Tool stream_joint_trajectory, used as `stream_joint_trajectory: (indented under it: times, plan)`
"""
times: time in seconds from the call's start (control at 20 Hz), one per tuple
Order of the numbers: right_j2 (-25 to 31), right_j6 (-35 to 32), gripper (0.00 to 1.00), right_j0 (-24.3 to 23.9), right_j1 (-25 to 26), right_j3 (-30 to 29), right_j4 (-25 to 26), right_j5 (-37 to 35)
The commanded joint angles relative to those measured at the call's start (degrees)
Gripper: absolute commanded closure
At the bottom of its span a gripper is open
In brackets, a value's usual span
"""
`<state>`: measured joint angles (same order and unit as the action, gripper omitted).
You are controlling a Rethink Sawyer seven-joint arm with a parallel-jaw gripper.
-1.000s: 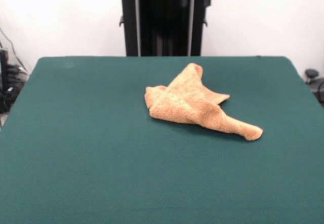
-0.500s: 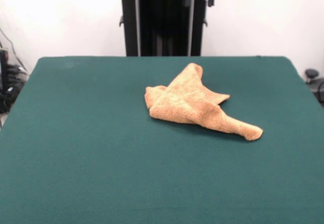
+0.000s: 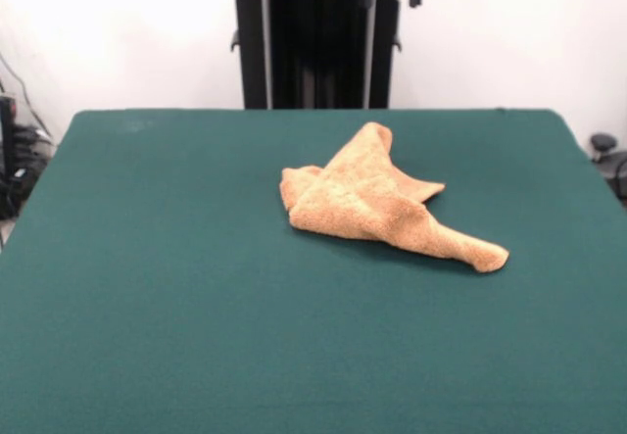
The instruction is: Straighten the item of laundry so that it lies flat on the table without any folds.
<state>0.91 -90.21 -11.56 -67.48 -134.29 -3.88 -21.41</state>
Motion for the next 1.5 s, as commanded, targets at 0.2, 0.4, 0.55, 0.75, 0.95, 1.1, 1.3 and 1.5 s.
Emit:
stream_joint_trajectory:
  times: [0.2, 0.4, 0.55, 0.75, 0.95, 1.1, 1.3, 1.5]
  plan:
    - [1.64, -6.73, 0.0, -0.16, 4.62, 5.09, 1.09, -5.7]
    - [2.9, -4.74, 0.0, -2.23, 8.05, 5.59, 2.19, -2.18]
    - [3.35, -3.4, 0.0, -2.68, 10.62, 7.38, 4.58, 0.19]
    - [3.82, -4.49, 0.0, -3.05, 13.87, 7.98, 5.72, 4.11]
    - [3.83, -5.53, 0.0, -2.64, 16.13, 8.92, 6.55, 5.98]
    - [4.03, -5.87, 0.0, -2.81, 16.56, 8.99, 6.74, 6.33]
    - [4.11, -6.06, 0.0, -2.82, 16.47, 8.89, 6.73, 5.99]
    - [3.84, -6.65, 0.0, -2.01, 16.26, 9.0, 6.88, 5.71]
